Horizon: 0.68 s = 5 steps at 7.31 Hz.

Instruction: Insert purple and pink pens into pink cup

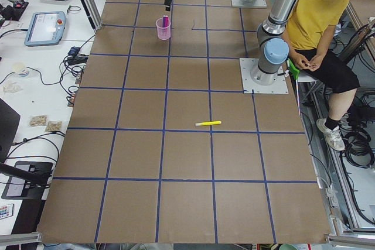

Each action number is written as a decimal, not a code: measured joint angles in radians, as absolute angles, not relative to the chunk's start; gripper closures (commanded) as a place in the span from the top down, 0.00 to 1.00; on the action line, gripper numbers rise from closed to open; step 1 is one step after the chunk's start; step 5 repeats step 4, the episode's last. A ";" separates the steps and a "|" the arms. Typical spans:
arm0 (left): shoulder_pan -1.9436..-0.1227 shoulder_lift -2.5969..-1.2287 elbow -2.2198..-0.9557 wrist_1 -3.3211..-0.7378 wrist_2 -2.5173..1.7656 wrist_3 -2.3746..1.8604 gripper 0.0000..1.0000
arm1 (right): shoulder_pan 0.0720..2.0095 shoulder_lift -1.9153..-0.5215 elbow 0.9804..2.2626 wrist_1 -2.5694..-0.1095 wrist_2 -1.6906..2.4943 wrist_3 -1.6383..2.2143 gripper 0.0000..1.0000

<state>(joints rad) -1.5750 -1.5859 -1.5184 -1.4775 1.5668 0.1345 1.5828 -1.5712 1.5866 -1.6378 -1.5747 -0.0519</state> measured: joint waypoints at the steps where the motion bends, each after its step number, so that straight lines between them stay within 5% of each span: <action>1: -1.573 -1.587 -1.513 -1.485 1.566 0.132 1.00 | 1.583 -1.572 1.591 -1.638 -1.574 -0.052 1.00; 5: -1.571 -1.588 -1.509 -1.510 1.567 0.130 1.00 | 1.586 -1.577 1.604 -1.645 -1.572 -0.045 1.00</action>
